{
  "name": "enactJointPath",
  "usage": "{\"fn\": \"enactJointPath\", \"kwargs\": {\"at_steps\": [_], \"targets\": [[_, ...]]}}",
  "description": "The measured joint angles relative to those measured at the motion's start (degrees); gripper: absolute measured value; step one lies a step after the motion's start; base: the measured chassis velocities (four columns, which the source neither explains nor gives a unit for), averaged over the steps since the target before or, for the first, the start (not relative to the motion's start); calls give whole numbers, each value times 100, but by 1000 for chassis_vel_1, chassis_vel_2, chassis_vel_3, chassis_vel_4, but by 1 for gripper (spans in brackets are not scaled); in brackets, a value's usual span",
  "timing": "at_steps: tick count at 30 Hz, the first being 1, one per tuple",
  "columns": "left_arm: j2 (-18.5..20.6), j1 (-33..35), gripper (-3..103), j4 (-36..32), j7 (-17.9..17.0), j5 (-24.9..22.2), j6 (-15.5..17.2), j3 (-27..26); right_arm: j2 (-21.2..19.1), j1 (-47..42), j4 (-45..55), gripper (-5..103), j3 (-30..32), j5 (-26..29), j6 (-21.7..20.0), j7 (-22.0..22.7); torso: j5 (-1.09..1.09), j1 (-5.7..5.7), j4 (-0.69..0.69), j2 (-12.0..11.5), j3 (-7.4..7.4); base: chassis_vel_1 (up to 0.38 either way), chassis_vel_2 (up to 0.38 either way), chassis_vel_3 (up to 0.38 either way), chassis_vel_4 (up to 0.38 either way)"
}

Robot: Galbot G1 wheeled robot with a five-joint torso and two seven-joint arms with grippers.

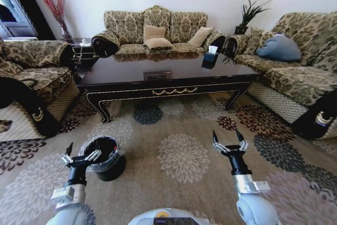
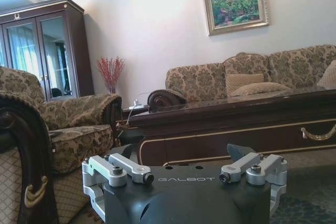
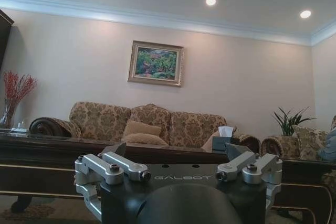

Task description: Move to the front of the table and pick up the trash from the floor, then place it into the trash bin.

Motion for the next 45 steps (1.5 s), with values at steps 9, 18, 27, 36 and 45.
{"fn": "enactJointPath", "kwargs": {"at_steps": [9, 18, 27, 36, 45], "targets": [[-53, 221, 100, -99, 182, 125, -178, 44, 11, 79, 76, 100, -77, 64, 0, 24, 0, 0, 0, 0, 0, 0, 0, 0, 0], [-27, 624, 100, -358, 184, 337, -166, 215, -133, 275, 66, 100, 79, 149, -69, 102, 1, 0, 1, 0, 0, 0, 0, 0, 0], [-23, 625, 100, -341, 183, 349, -178, 207, -136, 280, 64, 100, 85, 143, -80, 116, 0, 0, 0, 0, 0, 0, 0, 0, 0], [-23, 620, 100, -338, 181, 348, -179, 203, -136, 281, 60, 100, 85, 139, -84, 119, 0, 0, 0, 0, 0, 0, 0, 0, 0], [-23, 618, 100, -334, 180, 344, -178, 200, -135, 282, 57, 100, 83, 136, -84, 119, 1, 0, 0, 0, 0, 90, -96, -84, 89]]}}
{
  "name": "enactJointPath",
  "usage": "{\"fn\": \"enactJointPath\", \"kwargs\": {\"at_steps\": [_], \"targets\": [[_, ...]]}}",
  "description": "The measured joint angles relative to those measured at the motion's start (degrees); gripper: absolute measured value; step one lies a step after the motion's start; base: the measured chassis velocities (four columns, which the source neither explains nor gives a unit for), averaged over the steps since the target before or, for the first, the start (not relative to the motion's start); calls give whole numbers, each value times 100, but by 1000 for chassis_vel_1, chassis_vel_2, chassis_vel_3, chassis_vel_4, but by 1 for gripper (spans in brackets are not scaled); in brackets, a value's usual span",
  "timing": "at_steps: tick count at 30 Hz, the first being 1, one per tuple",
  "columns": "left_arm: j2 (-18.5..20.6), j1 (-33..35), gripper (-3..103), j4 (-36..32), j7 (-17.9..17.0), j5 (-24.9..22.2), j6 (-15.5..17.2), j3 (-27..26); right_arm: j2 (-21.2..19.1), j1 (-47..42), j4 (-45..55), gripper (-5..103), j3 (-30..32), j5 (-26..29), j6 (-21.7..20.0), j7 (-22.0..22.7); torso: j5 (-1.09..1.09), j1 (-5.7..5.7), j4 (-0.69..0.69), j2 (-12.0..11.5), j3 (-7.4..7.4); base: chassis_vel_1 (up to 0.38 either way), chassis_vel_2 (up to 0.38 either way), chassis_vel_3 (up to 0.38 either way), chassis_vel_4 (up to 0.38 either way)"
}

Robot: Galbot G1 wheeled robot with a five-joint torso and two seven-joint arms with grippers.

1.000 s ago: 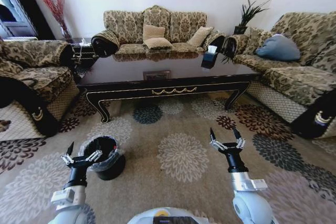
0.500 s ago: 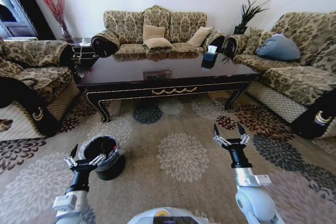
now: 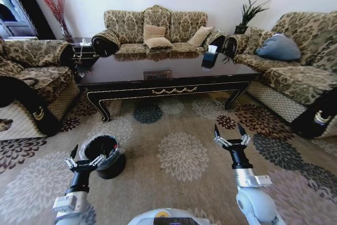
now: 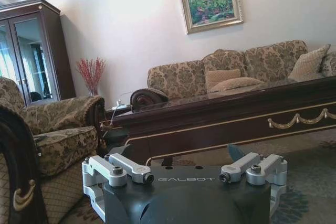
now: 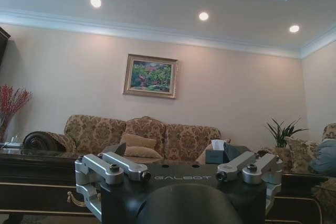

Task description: Move to the front of the table and pick up the trash from the floor, then place it into the trash bin.

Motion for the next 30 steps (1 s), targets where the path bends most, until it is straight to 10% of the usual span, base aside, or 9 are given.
{"fn": "enactJointPath", "kwargs": {"at_steps": [30], "targets": [[0, -1, 100, 2, 0, -5, 5, -2, 1, -3, 0, 100, -1, -1, 1, -1, -5, -1, 0, 0, 0, 308, -308, -309, 307]]}}
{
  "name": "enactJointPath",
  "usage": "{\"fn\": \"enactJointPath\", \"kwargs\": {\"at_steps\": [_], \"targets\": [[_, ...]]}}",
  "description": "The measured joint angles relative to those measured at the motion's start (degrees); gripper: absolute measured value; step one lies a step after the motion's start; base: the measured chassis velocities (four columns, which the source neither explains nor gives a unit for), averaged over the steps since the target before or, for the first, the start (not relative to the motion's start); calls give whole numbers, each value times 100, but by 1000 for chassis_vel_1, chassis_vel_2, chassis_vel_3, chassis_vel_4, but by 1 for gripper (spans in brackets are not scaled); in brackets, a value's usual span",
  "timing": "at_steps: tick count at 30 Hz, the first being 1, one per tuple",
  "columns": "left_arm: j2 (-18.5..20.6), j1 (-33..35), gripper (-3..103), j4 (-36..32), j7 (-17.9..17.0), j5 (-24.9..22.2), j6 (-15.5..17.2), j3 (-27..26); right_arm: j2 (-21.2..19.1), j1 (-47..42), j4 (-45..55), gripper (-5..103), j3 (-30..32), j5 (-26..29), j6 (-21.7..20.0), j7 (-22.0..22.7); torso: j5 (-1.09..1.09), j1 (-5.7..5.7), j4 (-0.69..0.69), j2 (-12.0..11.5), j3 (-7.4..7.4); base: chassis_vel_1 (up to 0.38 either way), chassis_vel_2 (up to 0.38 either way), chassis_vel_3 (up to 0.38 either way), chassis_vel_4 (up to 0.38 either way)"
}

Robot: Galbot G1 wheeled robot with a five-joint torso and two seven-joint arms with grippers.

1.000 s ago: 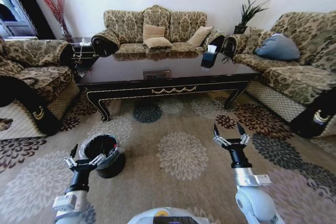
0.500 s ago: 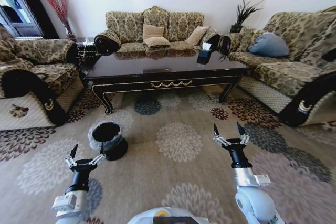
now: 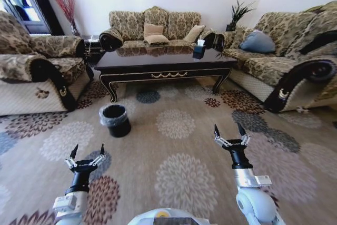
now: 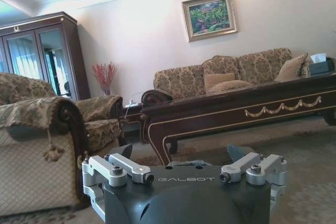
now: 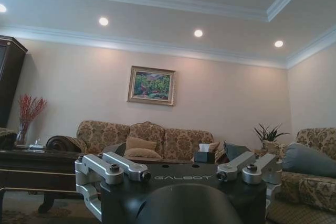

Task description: Move to the front of the table and pick up the trash from the floor, then place it into the trash bin.

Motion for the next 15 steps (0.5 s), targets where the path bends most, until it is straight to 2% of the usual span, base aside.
{"fn": "enactJointPath", "kwargs": {"at_steps": [4, 6, 10, 12, 14, 15], "targets": [[0, 0, 100, 0, 0, 0, 0, 0, 0, 1, -1, 100, 0, 0, 0, 0, 10, -1, -1, 0, -1, 349, -337, -362, 346], [0, 0, 100, 0, 0, 0, 0, 0, 0, 0, 0, 100, 0, -1, 0, 0, -2, 0, 1, 1, -1, 368, -356, -351, 376], [0, 0, 100, -1, 0, 0, 0, 0, 0, 1, 0, 100, 0, 0, 0, 0, 11, 1, 1, 0, 0, 374, -325, -333, 356], [0, 0, 100, 0, 0, 0, 0, 0, 0, 2, 0, 100, 0, 0, 0, 0, -3, 1, 2, 0, 0, 354, -316, -325, 370], [0, 0, 100, -1, 0, 0, 0, 0, 0, 2, 0, 100, 0, 0, 1, 0, 2, 1, 0, 0, 0, 370, -349, -340, 359], [0, 0, 100, -1, 0, 0, 0, 0, 0, 2, 0, 100, -1, 0, 0, 0, 12, 1, 1, 0, 0, 370, -349, -343, 359]]}}
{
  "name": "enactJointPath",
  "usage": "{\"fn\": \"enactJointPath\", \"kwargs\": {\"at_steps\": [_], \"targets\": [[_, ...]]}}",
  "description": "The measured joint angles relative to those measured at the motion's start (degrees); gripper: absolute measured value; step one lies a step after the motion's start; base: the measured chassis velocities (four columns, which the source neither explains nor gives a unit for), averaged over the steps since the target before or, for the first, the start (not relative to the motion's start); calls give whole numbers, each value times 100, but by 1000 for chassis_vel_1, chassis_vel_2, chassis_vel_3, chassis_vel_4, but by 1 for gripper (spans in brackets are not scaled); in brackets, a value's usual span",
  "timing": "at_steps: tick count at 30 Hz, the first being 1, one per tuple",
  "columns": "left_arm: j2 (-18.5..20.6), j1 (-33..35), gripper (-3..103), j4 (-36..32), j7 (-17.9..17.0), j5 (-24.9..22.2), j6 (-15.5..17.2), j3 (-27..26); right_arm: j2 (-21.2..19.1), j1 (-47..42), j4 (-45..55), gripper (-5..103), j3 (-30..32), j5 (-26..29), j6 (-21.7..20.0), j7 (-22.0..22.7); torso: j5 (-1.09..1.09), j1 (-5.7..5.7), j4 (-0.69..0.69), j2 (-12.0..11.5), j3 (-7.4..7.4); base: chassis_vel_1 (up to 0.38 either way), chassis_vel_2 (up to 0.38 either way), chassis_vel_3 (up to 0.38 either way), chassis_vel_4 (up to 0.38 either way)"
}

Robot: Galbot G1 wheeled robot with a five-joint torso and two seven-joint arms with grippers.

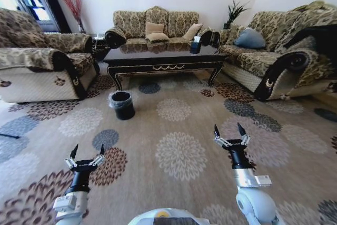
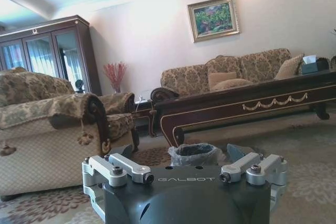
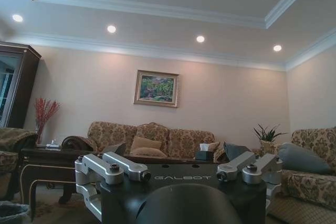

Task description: Move to the front of the table and pick up the trash from the floor, then place it into the trash bin.

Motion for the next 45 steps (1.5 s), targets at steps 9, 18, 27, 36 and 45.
{"fn": "enactJointPath", "kwargs": {"at_steps": [9, 18, 27, 36, 45], "targets": [[0, 0, 100, 0, 0, 0, -1, 0, 0, -1, 0, 100, 0, 0, 0, 0, -4, 0, -1, 0, 0, 362, -362, -366, 358], [0, 0, 100, 0, 0, 0, -1, 0, 0, -3, 1, 100, 1, 0, 0, 0, -10, -1, -2, 1, -2, 312, -317, -309, 317], [0, -1, 100, 0, 0, 0, -2, 0, 0, 1, 1, 100, 0, 0, 0, 0, -7, 1, 0, 0, 2, 48, -43, -57, 52], [0, 0, 100, 0, 0, 0, -2, 0, 0, -1, 0, 100, 0, 0, 0, 0, -8, 0, -1, 0, -1, -58, 55, 43, -56], [0, 0, 100, 0, 0, 0, -2, 0, 0, 0, 1, 100, 0, 0, 0, 0, -8, 1, 0, 0, 0, -150, 141, 160, -143]]}}
